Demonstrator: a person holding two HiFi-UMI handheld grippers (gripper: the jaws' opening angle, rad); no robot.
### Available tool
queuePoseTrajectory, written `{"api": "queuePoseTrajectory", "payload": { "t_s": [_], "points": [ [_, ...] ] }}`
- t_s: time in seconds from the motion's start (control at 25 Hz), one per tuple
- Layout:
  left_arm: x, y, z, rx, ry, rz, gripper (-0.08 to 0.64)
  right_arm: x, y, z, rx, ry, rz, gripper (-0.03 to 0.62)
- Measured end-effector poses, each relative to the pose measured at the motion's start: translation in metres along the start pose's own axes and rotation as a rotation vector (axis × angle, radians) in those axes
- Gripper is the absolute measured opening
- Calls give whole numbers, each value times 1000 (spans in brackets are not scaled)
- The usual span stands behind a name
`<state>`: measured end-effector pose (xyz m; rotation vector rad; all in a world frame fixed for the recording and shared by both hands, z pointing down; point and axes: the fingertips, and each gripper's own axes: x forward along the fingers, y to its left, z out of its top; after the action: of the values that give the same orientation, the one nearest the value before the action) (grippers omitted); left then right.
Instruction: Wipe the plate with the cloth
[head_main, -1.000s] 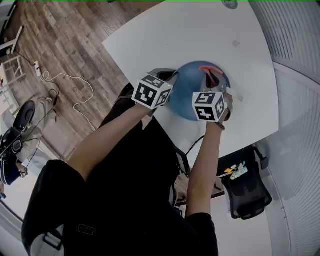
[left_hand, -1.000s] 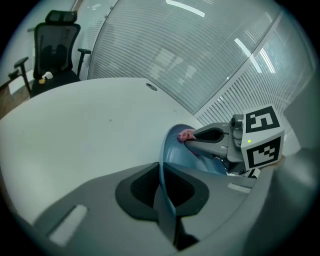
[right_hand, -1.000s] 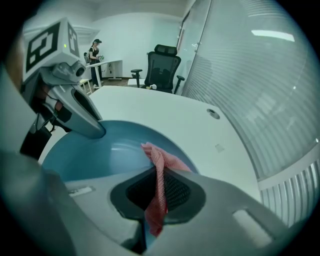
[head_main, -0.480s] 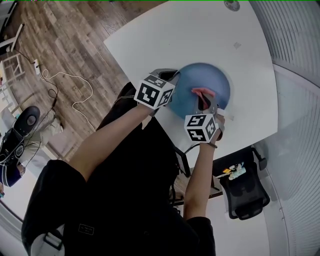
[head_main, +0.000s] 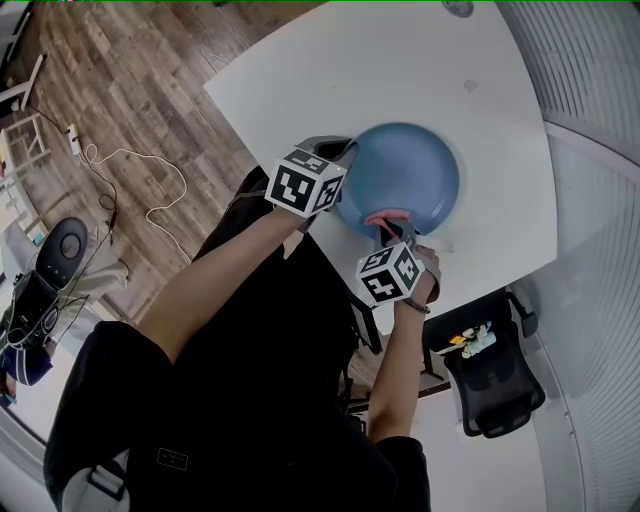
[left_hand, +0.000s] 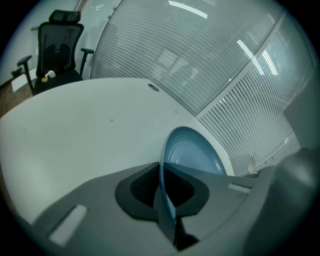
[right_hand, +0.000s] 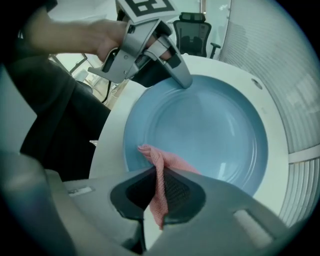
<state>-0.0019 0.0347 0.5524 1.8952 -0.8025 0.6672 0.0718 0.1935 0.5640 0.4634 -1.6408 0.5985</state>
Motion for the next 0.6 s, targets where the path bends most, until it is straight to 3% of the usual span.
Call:
{"api": "queuePoseTrajectory", "payload": {
  "t_s": [0.2,0.32,0.6],
  "points": [
    [0,-3,0,21,3,-11,17,-3,0,-7,27,55,78,25],
    [1,-2,-1,55,11,-16,15,-3,-17,-6,50,21,30,25],
    [-2,-5,0,82,6,-18,15,-13,-80,30,130,-178,-112,25]
  ]
}}
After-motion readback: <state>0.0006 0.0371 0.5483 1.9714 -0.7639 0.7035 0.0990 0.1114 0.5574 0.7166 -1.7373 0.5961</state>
